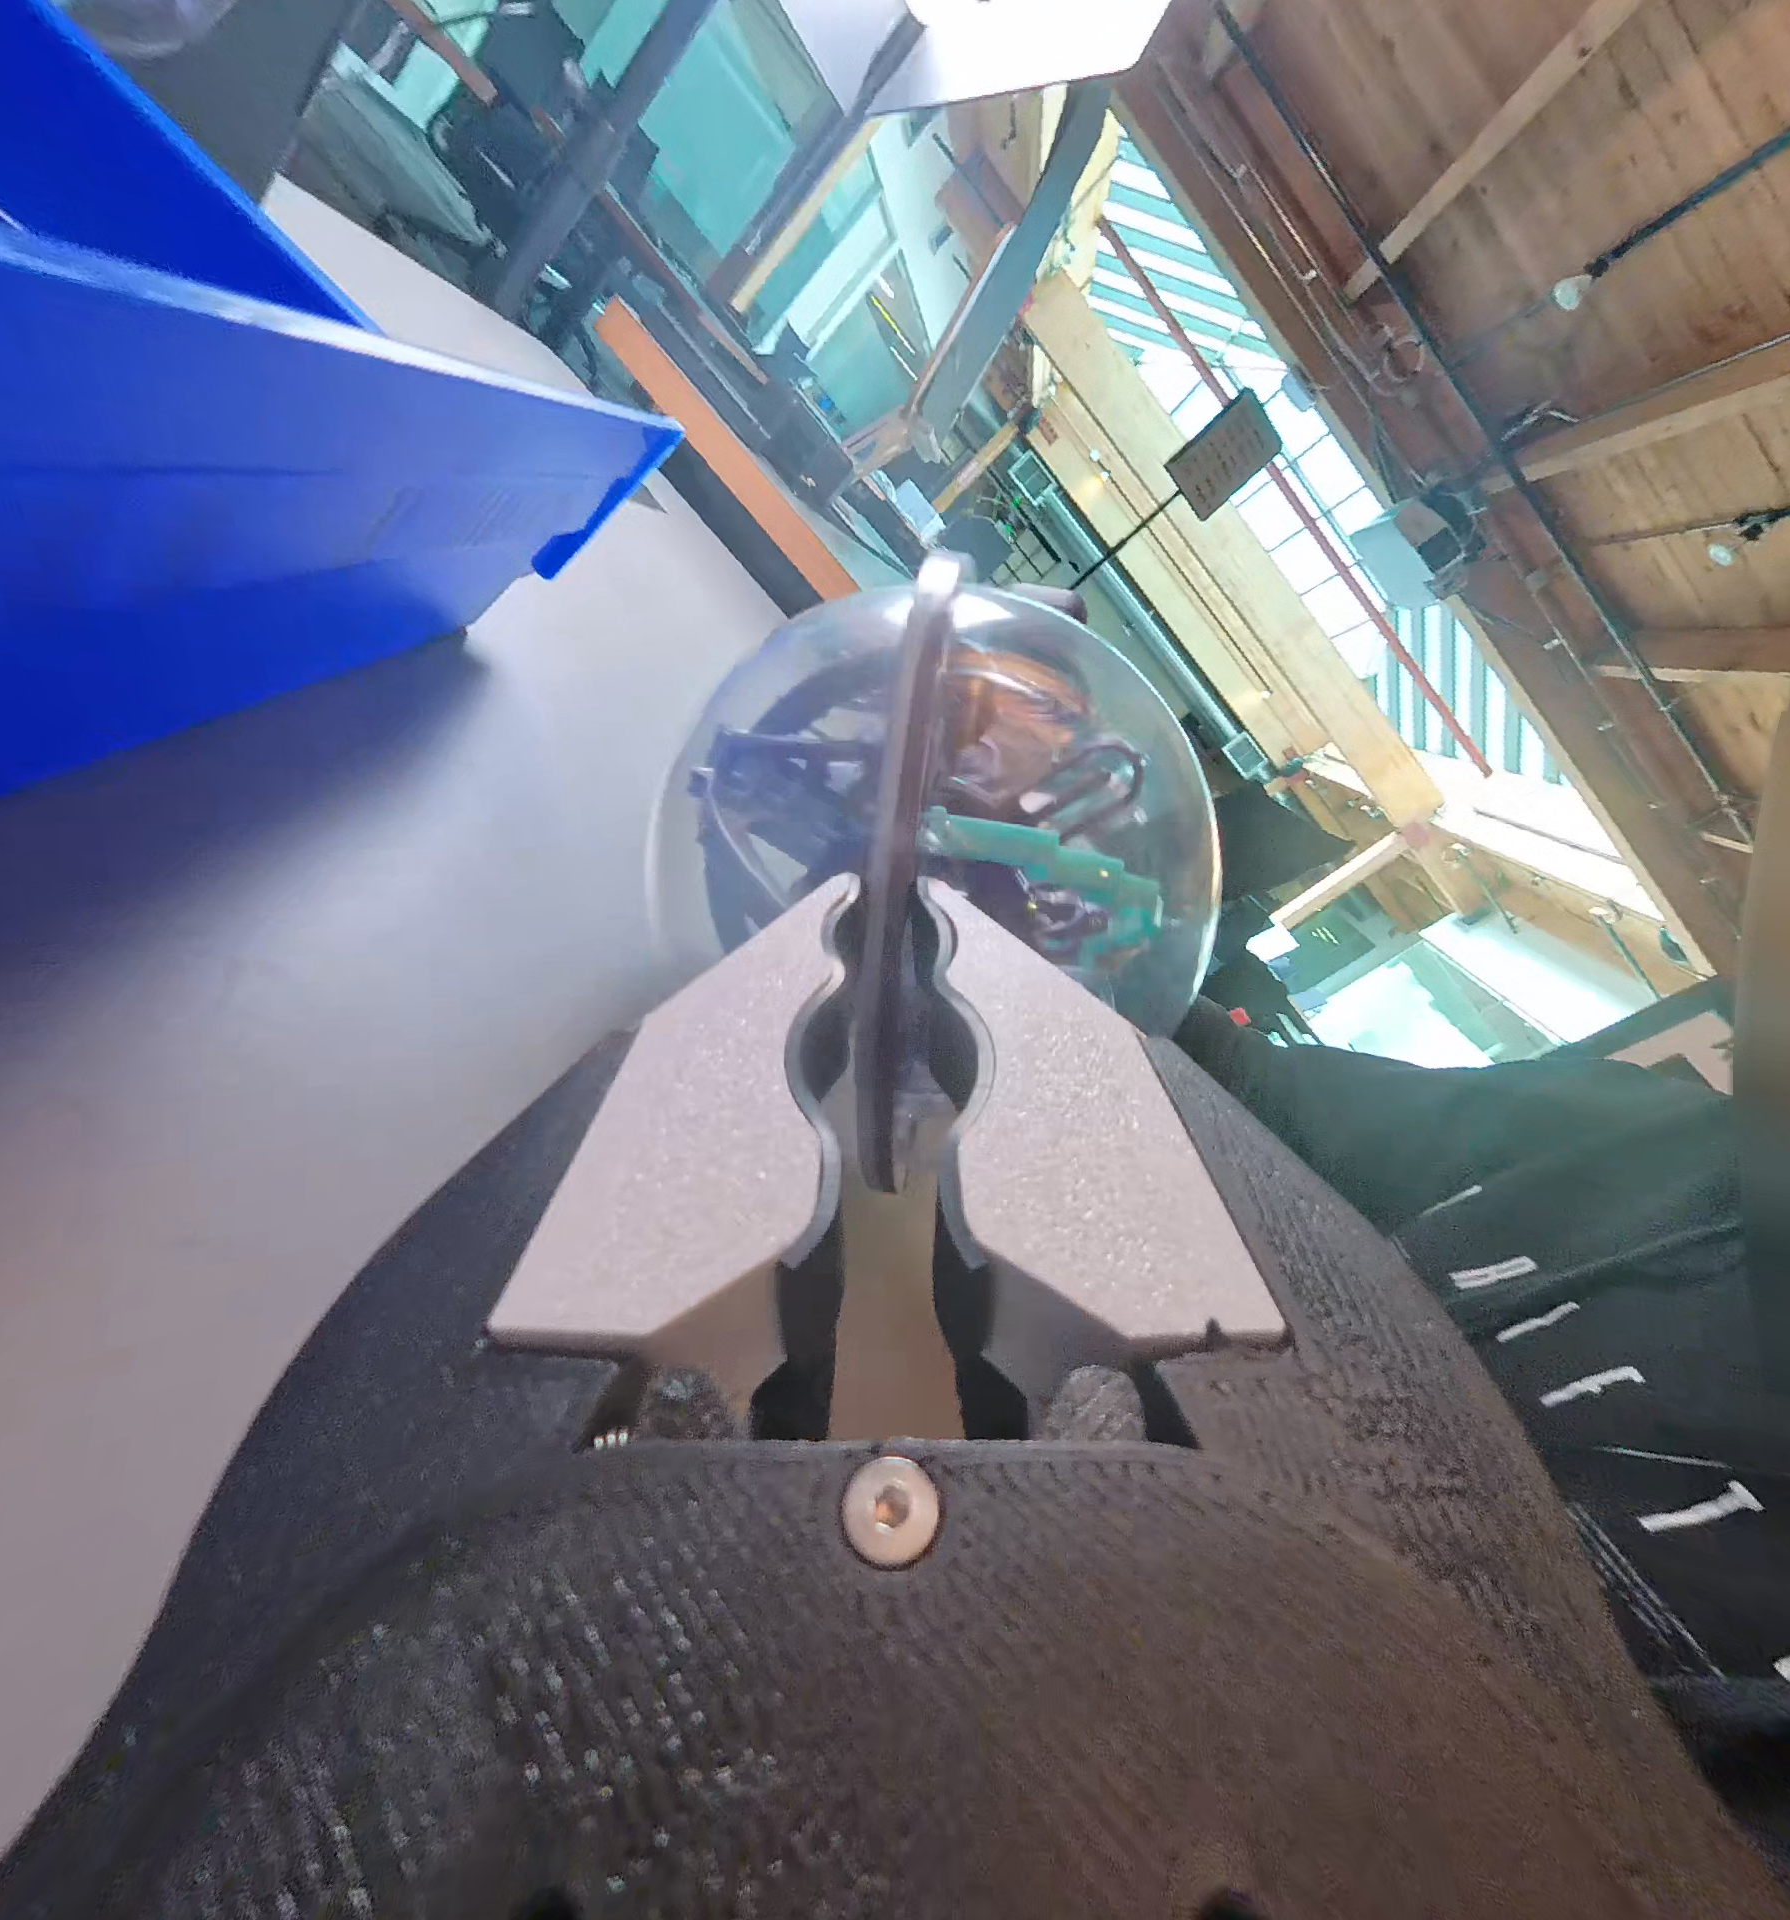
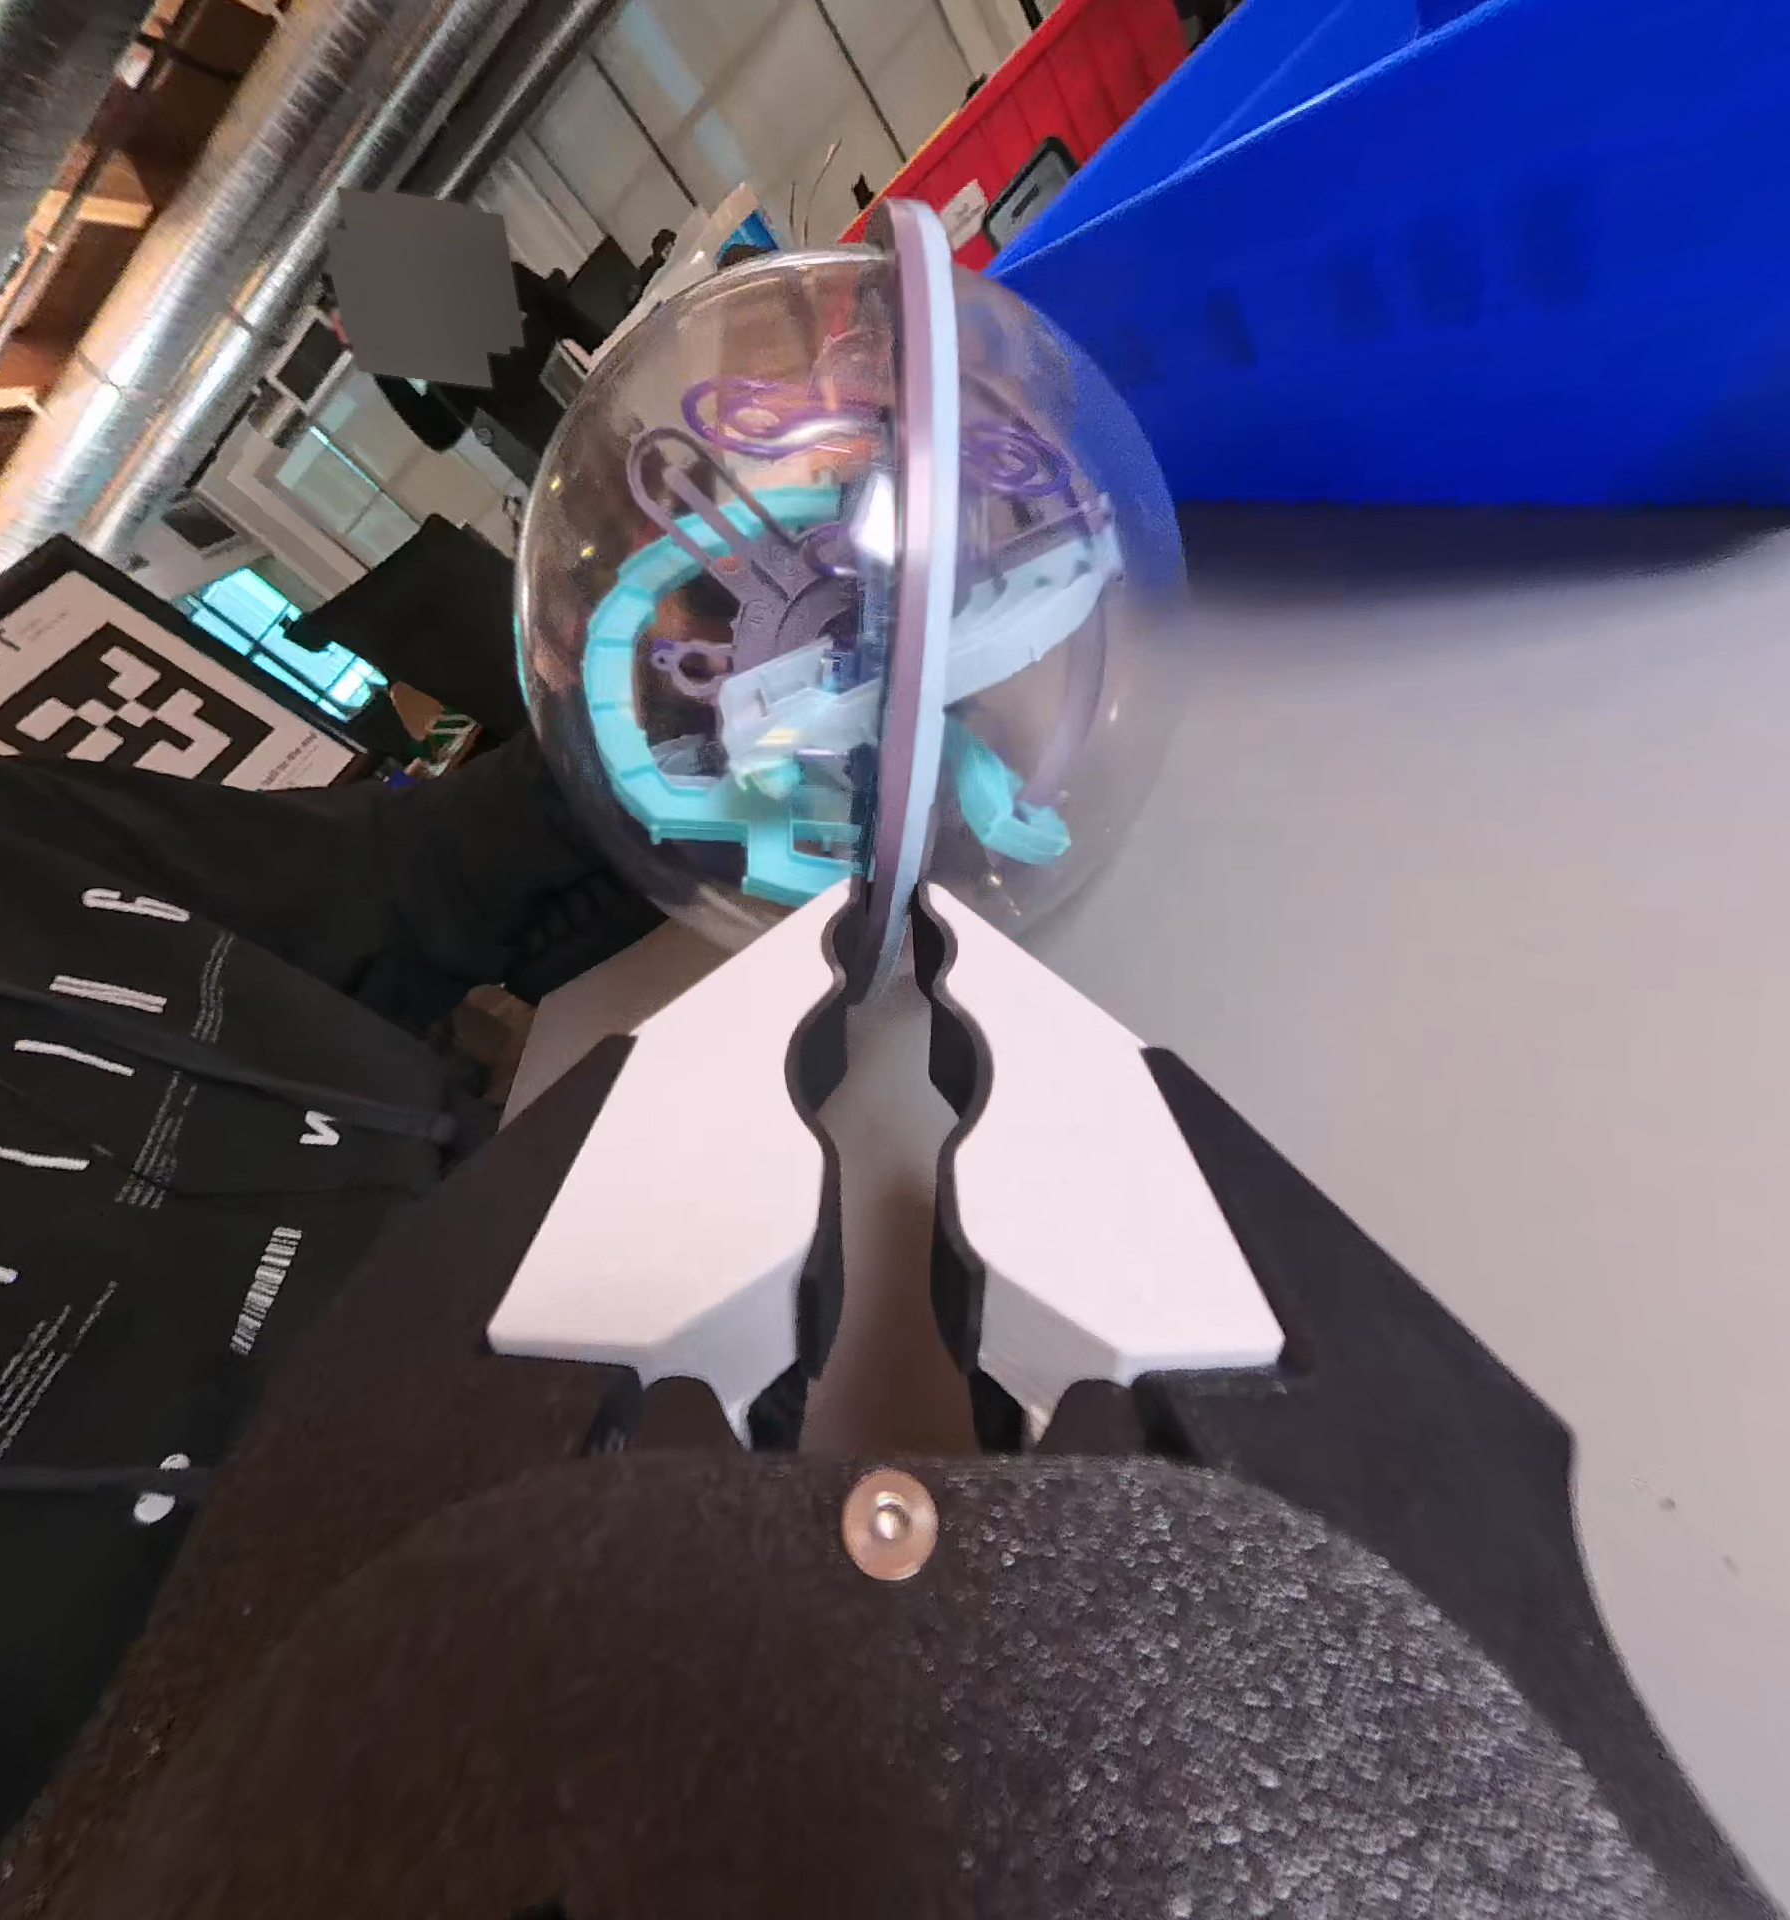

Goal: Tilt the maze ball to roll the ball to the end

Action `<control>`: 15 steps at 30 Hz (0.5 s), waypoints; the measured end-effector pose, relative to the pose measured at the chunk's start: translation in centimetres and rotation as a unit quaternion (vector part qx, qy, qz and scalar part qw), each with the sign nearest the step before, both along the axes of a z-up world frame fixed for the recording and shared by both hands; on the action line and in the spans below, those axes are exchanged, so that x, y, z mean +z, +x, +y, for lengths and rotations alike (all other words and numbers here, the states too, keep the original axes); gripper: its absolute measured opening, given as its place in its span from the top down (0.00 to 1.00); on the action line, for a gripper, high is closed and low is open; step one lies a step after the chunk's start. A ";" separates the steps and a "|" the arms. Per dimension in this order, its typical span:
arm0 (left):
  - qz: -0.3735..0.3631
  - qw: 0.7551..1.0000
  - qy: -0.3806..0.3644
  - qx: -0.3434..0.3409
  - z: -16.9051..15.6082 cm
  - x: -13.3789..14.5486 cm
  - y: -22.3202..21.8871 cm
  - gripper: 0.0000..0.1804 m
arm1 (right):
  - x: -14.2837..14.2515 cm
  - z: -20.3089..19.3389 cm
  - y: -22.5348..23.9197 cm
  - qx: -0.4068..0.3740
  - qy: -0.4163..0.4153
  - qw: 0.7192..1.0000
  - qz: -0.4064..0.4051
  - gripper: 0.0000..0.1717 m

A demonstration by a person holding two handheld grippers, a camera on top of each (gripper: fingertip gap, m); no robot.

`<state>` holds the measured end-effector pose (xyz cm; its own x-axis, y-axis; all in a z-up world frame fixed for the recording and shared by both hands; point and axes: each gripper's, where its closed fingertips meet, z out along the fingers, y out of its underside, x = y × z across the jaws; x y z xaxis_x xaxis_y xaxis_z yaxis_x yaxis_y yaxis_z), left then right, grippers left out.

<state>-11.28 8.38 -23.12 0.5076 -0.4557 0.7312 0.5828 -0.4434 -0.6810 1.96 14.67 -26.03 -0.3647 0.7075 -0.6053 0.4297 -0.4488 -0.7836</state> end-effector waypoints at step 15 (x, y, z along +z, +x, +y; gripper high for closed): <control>0.122 0.972 0.200 0.033 -0.9 17.5 0.9 0.97 | 14.8 -0.9 0.2 -0.036 0.084 0.975 0.202 0.97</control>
<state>-10.42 7.46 -5.63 0.6817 -0.6390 0.3563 0.4006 -0.0815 -0.9126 2.19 13.81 -11.21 -0.4951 0.8171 -0.2954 0.0418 -0.3172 -0.9474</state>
